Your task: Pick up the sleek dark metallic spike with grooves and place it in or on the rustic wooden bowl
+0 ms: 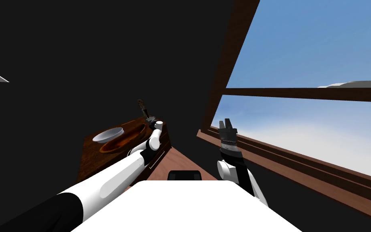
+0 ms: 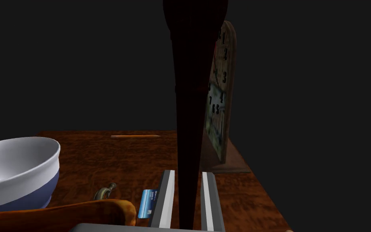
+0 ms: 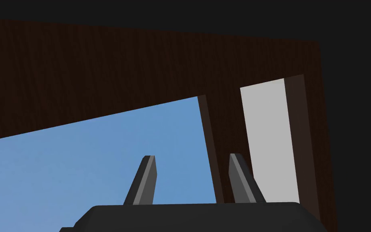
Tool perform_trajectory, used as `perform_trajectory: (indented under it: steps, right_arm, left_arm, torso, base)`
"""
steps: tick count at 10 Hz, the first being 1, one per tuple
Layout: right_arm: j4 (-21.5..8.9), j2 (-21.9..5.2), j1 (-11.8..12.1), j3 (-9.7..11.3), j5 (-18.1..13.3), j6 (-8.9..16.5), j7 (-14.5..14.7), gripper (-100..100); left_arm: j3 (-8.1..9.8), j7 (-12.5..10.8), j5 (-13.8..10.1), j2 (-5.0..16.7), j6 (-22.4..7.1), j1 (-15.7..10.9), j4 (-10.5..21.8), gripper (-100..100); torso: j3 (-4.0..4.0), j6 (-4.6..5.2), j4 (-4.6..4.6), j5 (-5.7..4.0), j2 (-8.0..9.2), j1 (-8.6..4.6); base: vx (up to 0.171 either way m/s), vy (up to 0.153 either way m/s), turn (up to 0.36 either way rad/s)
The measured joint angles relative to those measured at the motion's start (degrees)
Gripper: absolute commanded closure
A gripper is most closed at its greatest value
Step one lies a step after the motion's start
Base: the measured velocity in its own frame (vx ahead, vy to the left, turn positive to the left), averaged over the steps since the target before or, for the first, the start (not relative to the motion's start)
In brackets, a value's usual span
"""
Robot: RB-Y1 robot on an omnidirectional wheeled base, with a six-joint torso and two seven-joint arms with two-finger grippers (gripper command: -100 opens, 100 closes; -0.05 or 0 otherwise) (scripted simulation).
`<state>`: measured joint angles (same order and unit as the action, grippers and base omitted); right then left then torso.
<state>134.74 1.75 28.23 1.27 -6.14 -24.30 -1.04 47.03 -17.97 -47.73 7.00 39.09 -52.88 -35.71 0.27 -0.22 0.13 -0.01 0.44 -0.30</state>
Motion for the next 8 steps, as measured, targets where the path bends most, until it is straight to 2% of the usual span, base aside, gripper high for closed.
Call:
perform_trajectory:
  steps: [2, 5, 8]
  right_arm:
    - [0.00, -0.01, 0.00, 0.00, 0.00, 0.00, 0.00, 0]
    - [0.00, -0.01, 0.00, -0.01, 0.00, 0.00, 0.00, 0]
    - [0.00, -0.01, 0.01, -0.01, 0.00, 0.00, 0.00, 0]
  left_arm:
    - [0.90, 1.88, -1.42, 0.31, 1.45, -2.42, 2.38, 100]
    - [2.27, 5.10, -3.42, -0.39, 3.04, -5.35, 3.99, 100]
    - [3.04, 7.91, -5.20, -0.85, 4.36, -8.07, 5.68, 100]
  torso:
    - [0.10, -0.04, 0.05, 0.03, 0.15, 0.21]
    - [0.01, -0.07, 0.03, 0.08, -0.01, 0.37]
    - [-0.05, -0.05, 0.03, 0.07, -0.17, 0.39]
  base:
    - [-0.198, 0.001, 0.026]
    - [-0.159, 0.012, 0.042]
    - [-0.123, 0.019, 0.029]
